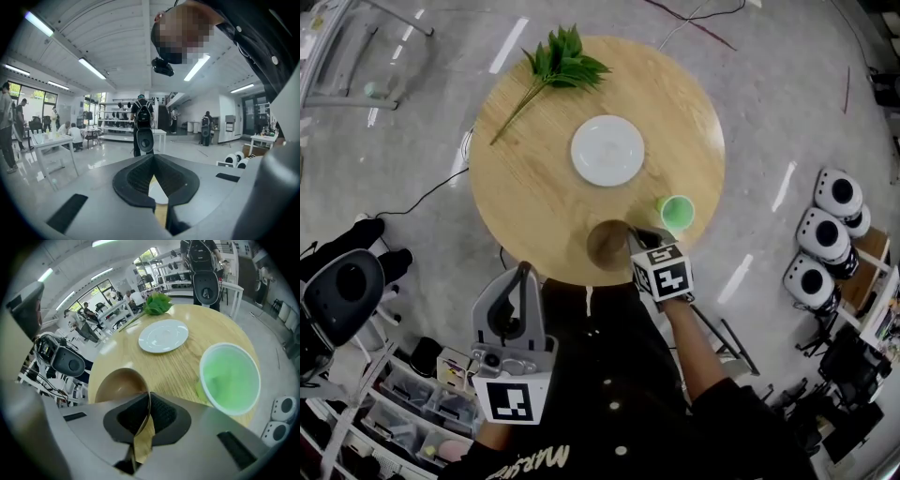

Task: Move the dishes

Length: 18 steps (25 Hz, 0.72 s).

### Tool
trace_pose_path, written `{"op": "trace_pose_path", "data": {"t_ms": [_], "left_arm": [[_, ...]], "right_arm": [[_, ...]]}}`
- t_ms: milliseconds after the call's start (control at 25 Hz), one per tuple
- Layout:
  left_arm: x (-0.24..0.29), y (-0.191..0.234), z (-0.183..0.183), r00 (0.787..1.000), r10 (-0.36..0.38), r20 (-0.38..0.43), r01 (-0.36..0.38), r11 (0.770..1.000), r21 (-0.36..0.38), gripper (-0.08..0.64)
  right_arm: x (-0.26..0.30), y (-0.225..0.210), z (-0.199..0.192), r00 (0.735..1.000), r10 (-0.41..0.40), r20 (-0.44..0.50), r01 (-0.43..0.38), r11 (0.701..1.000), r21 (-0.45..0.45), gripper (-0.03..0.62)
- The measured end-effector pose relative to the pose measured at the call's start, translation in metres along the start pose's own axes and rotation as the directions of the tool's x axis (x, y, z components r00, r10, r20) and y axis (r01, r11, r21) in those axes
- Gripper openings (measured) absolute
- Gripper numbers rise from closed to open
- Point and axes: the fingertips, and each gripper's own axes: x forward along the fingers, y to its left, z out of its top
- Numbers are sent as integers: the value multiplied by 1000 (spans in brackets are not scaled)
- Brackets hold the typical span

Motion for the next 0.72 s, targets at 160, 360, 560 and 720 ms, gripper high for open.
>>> {"op": "trace_pose_path", "data": {"t_ms": [160,360,560,720], "left_arm": [[2,-2,-2,1000,-9,-3,9,1000,4,11],[2,-5,1,1000,-21,7,21,1000,12,11],[-1,-9,16,999,-32,39,32,999,13,11],[-4,-9,32,997,-40,73,38,999,18,11]], "right_arm": [[2,1,0,1000,-3,26,3,1000,-16,12],[-1,-1,-1,999,-1,47,2,1000,-30,40],[-31,6,-8,998,20,57,-21,1000,21,106],[-67,14,-2,991,35,128,-34,999,-12,124]]}}
